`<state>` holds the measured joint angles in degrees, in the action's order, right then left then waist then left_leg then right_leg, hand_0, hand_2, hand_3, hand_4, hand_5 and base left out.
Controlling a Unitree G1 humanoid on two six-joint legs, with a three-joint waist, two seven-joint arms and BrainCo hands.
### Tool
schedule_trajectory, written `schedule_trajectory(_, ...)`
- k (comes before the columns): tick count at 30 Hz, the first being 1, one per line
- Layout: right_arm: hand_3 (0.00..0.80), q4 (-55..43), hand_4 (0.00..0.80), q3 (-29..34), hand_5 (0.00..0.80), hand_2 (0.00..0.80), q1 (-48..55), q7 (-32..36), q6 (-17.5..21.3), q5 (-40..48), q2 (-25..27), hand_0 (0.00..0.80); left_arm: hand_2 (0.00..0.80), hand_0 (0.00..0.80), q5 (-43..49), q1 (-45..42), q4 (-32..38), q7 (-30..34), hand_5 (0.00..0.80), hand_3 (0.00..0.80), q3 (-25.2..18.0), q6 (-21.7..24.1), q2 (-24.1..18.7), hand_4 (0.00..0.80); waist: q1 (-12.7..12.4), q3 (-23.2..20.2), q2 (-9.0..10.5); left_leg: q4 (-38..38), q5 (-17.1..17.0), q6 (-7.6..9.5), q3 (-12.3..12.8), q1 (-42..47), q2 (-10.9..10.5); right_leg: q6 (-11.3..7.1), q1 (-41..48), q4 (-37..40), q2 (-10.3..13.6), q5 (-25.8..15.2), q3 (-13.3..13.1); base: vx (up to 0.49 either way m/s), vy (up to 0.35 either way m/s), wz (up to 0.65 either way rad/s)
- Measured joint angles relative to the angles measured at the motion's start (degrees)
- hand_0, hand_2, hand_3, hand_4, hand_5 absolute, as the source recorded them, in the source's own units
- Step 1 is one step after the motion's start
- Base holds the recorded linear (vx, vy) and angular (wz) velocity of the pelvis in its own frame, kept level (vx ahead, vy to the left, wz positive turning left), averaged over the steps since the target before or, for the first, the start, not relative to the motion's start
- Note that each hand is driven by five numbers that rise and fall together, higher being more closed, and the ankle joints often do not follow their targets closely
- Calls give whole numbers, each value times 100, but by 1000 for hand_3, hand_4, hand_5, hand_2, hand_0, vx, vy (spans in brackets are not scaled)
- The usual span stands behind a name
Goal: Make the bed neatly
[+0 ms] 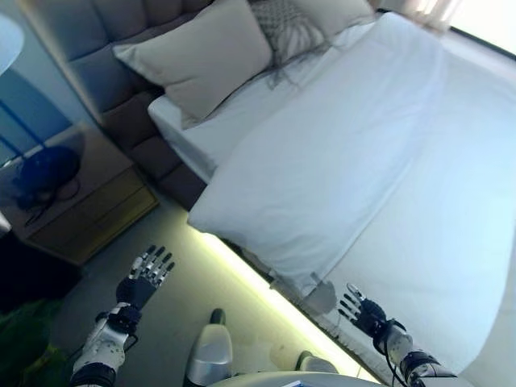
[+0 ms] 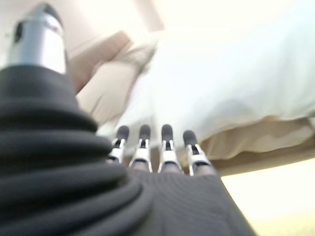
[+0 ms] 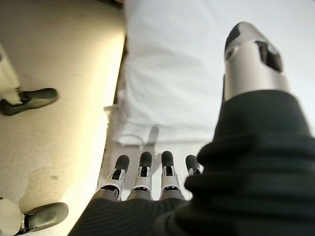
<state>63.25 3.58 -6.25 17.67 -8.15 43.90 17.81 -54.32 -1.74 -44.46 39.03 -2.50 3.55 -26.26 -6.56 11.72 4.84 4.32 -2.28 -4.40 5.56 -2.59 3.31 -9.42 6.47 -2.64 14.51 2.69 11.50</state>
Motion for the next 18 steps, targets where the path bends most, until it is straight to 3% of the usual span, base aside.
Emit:
schedule_trajectory(4,0,-8,0,0,0,0,306,-8,-30,-9,34,0,0,0,524,-84,1,-81,0,0,235,67,-50,0,119,-377,-44,-896,-287,-132,430,651,173,-7,-12,317,-166,-279,18,71,-103,-77)
schedule_trajectory(9,0,38,0,-10,0,0,525,-10,-87,-181,58,0,0,0,1410,-4,-181,-446,0,0,584,65,-124,0,479,-572,-86,-972,-244,-281,860,917,410,98,130,763,-402,-589,9,82,-168,-52)
schedule_trajectory(13,0,308,0,-253,0,0,736,-82,42,-279,15,0,0,0,2162,126,-849,-939,0,0,885,50,78,0,755,-787,-151,-966,-201,-356,1010,1006,501,128,104,762,-496,-579,-52,111,-195,-20)
schedule_trajectory(18,0,772,0,-447,0,0,824,-149,159,-528,-138,0,0,0,3039,307,-2043,-1784,0,0,1415,56,521,0,932,-967,-193,-940,-96,-370,1158,1160,534,156,58,754,-567,-583,-354,117,-105,-31)
